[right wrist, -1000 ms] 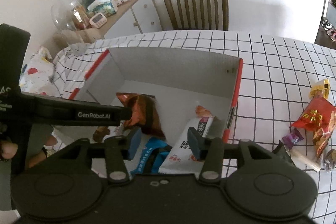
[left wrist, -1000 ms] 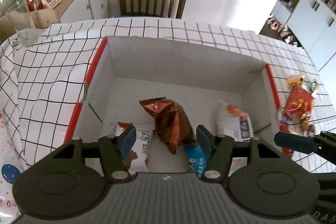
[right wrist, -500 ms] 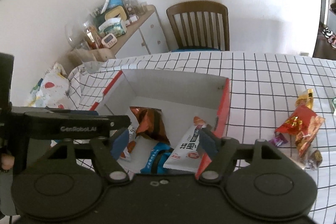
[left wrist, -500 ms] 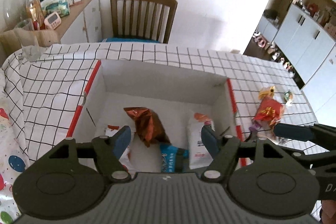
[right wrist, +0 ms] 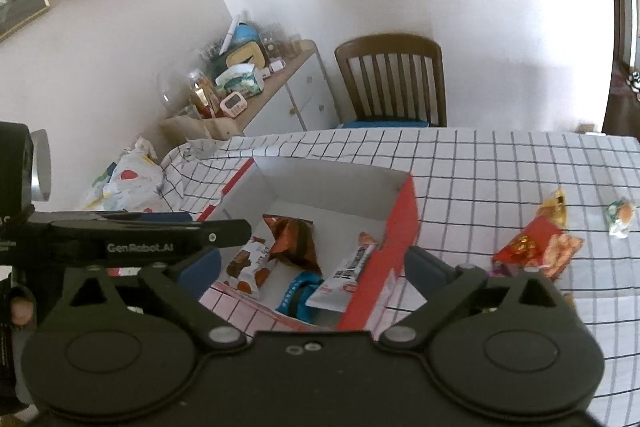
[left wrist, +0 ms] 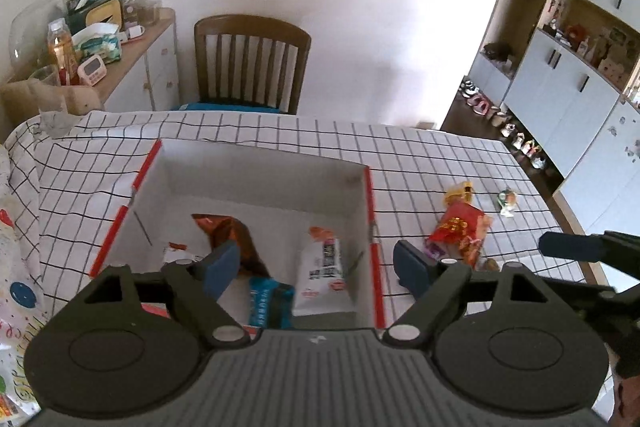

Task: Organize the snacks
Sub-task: 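Withdraw both tools from the box toward the black packet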

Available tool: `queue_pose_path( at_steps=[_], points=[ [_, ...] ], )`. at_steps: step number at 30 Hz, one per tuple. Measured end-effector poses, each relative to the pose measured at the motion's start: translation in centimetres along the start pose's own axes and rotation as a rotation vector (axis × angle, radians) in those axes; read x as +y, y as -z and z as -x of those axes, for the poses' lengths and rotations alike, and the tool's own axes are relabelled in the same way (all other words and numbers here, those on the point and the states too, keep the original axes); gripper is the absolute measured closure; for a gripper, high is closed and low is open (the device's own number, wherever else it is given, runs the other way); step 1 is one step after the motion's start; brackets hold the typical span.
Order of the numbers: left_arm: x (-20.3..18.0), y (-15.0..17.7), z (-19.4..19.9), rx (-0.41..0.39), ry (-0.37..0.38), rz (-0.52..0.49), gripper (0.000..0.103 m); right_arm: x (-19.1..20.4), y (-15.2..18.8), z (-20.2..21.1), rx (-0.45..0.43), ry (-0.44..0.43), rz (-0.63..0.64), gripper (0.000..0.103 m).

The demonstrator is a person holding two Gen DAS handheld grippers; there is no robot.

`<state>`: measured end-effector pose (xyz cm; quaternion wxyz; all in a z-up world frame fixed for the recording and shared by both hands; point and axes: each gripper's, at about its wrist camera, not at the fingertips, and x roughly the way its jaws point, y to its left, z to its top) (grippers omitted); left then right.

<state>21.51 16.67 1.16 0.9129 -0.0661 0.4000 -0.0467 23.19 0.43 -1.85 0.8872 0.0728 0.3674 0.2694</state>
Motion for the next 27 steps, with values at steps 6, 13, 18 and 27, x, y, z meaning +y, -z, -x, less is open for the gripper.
queue_pose_path(
  at_steps=[6,13,18,27],
  points=[
    [-3.1,1.0,0.1,-0.006,0.015,-0.015,0.013,-2.9,0.7,3.4,-0.015,0.018,0.010,0.002],
    [-7.4,2.1,-0.8,-0.010,0.027,-0.026,0.000,-7.1,2.2,5.9,-0.028,0.054,-0.006,0.002],
    [-10.1,2.6,-2.2,0.009,0.043,0.008,0.000,-10.2,4.0,6.9,-0.018,0.073,-0.020,0.002],
    [-14.4,3.4,-6.1,0.053,-0.004,0.097,0.000,-14.7,6.0,7.1,0.001,0.125,0.016,0.003]
  ],
)
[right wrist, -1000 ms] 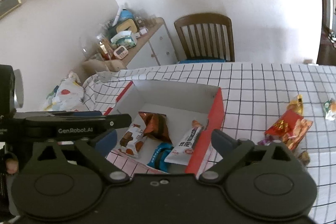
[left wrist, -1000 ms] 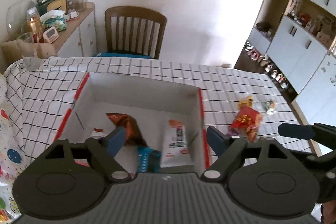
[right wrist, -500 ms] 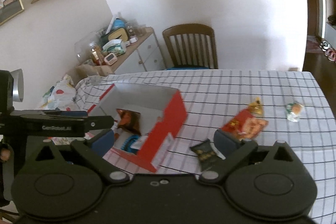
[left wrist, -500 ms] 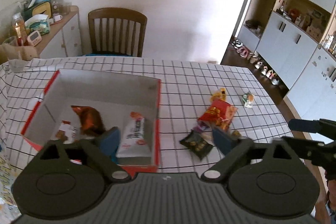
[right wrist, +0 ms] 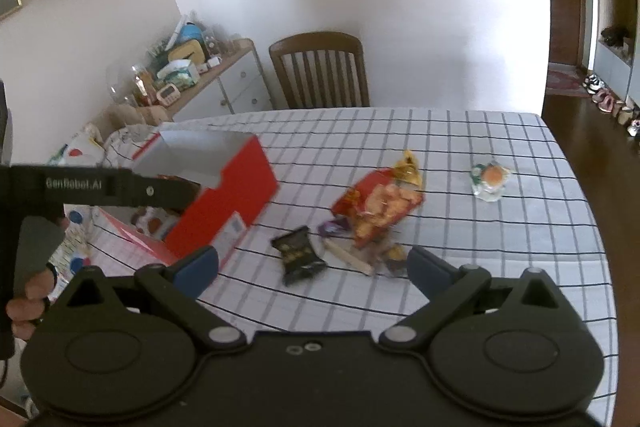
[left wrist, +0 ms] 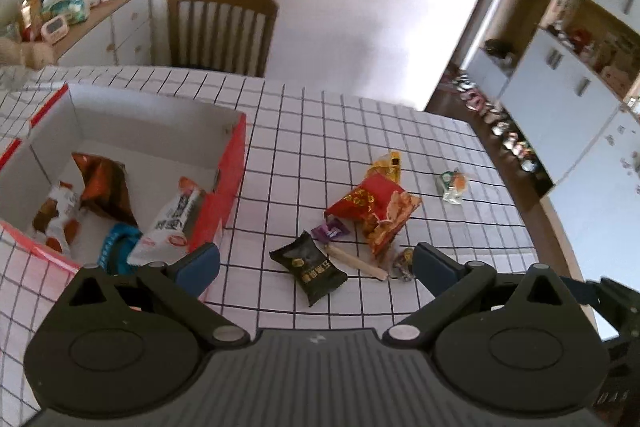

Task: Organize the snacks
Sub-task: 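Withdraw both tools from the box toward the black packet, then close left gripper on black packet while right tool lowers onto brown square packet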

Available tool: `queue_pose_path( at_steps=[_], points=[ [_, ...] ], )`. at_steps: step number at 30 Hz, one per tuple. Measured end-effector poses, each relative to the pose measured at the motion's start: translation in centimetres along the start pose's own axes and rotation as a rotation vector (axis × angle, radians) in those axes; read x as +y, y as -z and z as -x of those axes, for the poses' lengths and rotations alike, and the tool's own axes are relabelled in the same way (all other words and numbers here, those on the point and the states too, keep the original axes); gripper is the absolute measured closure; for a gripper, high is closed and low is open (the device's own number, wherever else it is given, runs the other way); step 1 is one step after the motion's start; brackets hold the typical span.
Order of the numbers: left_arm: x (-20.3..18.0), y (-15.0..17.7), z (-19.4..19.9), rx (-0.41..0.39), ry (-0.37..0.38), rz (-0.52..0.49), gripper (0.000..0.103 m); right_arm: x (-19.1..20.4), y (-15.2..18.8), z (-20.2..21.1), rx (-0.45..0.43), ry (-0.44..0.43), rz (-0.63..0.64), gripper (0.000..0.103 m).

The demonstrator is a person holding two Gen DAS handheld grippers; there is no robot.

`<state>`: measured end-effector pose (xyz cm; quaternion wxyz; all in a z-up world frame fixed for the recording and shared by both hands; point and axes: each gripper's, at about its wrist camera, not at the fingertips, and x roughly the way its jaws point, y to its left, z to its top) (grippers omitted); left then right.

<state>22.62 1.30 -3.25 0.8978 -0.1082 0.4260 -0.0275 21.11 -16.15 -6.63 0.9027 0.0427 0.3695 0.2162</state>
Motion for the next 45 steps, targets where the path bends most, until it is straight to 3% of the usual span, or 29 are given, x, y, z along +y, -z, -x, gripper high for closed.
queue_pose_path(
  at_steps=[10,24,27,31,37,43,45],
  points=[
    [-3.0,0.9,-6.1,0.093,-0.084,0.041,0.000,-4.1,1.3,-2.7,0.057,0.041,0.015,0.011],
    [-1.1,1.9,-13.6,0.223,-0.202,0.193,0.000,-6.5,1.3,-7.9,0.141,0.055,0.055,0.029],
    [-0.5,2.1,-14.6,0.235,-0.210,0.232,0.000,-6.8,1.0,-8.9,0.151,0.045,0.055,0.034],
    [-0.2,2.0,-15.6,0.239,-0.213,0.259,0.000,-6.7,0.9,-10.2,0.168,0.033,0.084,0.050],
    [0.1,1.8,-16.7,0.242,-0.239,0.284,0.001,-6.4,0.7,-12.1,0.187,0.026,0.112,0.058],
    [0.3,1.8,-17.4,0.248,-0.224,0.285,0.014,-6.4,0.4,-13.9,0.211,0.022,0.109,0.069],
    [0.4,1.8,-17.6,0.250,-0.225,0.292,0.025,-6.3,0.4,-14.3,0.217,0.021,0.113,0.071]
  ],
)
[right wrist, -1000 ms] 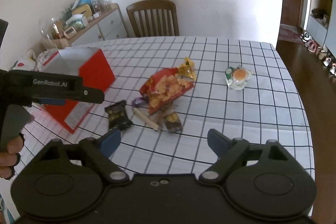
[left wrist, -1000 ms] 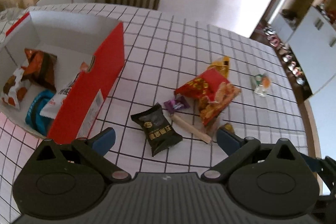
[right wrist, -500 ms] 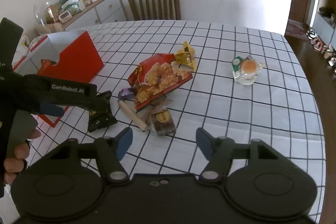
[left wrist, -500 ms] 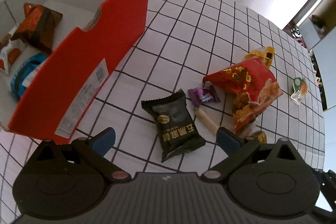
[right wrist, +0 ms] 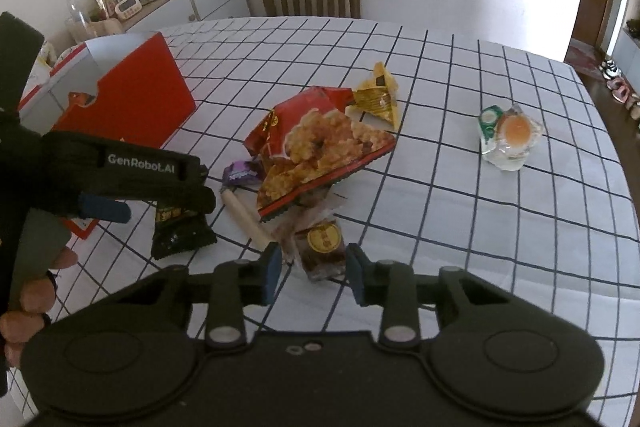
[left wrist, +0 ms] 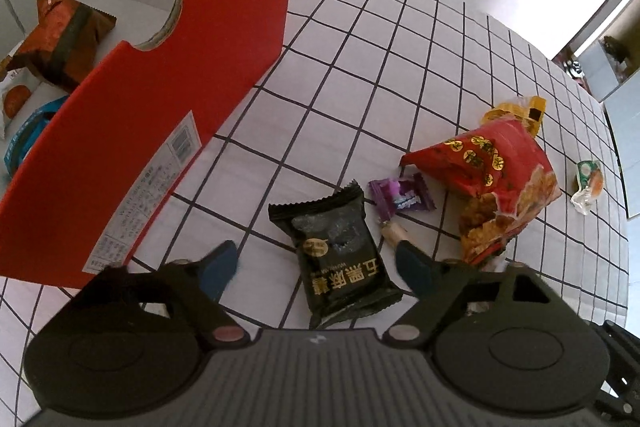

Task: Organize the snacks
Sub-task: 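Close left gripper on black packet while right tool lowers onto brown square packet, then close right gripper on brown square packet while left lifts black packet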

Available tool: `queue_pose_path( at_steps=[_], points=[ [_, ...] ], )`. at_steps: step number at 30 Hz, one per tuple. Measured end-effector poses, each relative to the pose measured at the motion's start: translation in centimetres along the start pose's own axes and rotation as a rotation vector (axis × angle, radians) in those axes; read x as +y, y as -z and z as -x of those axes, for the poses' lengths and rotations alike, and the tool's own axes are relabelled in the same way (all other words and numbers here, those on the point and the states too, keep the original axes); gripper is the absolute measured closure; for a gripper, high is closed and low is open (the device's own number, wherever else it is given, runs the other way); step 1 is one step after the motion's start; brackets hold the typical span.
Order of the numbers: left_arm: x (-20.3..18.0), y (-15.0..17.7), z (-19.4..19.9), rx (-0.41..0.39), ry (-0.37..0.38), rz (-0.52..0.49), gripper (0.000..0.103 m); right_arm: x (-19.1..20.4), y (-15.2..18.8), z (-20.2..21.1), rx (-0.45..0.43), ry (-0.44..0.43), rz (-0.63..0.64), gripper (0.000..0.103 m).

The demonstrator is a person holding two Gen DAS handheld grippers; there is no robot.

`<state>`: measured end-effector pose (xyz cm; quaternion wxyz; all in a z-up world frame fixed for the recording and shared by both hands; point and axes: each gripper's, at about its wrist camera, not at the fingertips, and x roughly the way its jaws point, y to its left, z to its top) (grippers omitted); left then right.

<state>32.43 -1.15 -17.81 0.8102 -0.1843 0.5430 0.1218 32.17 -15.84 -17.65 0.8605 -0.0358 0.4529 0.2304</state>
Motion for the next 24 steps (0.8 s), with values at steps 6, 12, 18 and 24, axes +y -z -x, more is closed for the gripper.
queue_pose_path(
  at_steps=[6,12,18,24],
  points=[
    [-0.1,-0.1,-0.2,-0.019,0.000,-0.007,0.032,0.2,-0.4,-0.6,-0.003,0.017,0.010,0.072],
    [-0.3,-0.1,0.1,-0.034,-0.003,-0.032,0.058,-0.3,-0.6,-0.8,-0.009,0.025,-0.009,0.072],
    [0.0,0.0,0.2,-0.036,0.001,-0.035,0.069,-0.3,-0.5,-0.9,-0.004,0.033,0.027,0.065],
    [0.7,0.5,0.5,-0.016,0.018,-0.023,0.070,-0.5,-0.8,-1.4,0.014,0.021,0.027,0.051]
  ],
)
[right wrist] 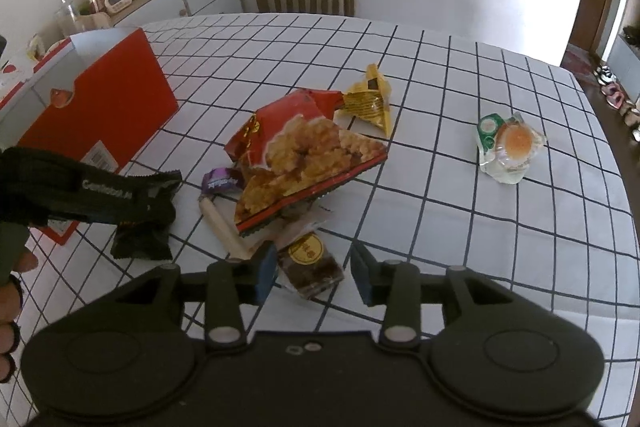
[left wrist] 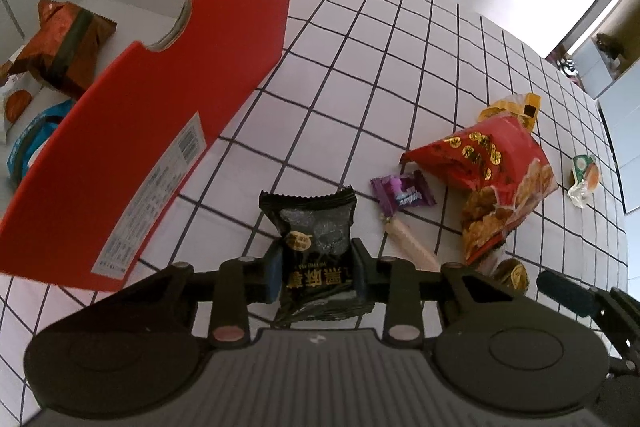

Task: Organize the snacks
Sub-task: 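Close right gripper on brown square packet while left lifts black packet, then carry black and brown packets over the red box and lower them inside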

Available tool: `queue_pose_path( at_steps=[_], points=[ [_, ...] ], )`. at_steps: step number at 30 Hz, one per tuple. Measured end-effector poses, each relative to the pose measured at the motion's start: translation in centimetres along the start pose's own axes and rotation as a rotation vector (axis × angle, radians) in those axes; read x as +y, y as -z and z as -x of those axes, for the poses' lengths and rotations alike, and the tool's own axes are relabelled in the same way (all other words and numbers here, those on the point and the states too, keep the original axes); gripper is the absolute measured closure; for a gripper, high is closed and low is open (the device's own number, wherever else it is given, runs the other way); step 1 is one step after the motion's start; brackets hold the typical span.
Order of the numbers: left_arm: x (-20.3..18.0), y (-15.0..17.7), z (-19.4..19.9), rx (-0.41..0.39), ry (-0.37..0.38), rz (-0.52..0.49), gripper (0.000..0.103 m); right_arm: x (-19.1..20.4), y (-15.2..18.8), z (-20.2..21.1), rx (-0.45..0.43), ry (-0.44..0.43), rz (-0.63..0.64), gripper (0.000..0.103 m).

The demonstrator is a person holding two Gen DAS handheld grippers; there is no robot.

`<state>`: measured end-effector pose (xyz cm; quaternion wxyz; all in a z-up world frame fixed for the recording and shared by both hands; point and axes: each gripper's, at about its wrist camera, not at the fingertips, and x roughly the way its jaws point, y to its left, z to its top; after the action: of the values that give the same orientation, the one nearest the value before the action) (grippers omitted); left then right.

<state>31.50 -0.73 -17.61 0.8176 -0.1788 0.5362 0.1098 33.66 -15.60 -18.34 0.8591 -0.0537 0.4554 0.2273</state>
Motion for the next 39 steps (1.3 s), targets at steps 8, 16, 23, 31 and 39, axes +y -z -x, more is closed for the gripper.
queue_pose_path(
  at_steps=[8,16,23,31,39],
  points=[
    [0.5,1.3,0.8,0.026,0.016,-0.003,0.070,-0.4,0.4,-0.7,0.033,-0.054,0.026,0.055],
    [0.4,2.7,2.5,0.043,0.055,-0.034,0.070,-1.0,1.0,0.4,0.016,-0.067,-0.003,0.069],
    [0.5,3.8,5.7,0.034,0.099,-0.068,0.070,-0.7,2.1,3.7,0.005,-0.067,-0.046,0.069],
    [1.0,4.8,10.5,-0.011,0.146,-0.101,0.070,1.5,2.9,8.2,-0.015,-0.102,-0.040,0.069],
    [2.6,5.2,14.3,-0.033,0.176,-0.123,0.070,4.4,2.8,12.5,-0.069,-0.113,-0.021,0.069]
  ],
)
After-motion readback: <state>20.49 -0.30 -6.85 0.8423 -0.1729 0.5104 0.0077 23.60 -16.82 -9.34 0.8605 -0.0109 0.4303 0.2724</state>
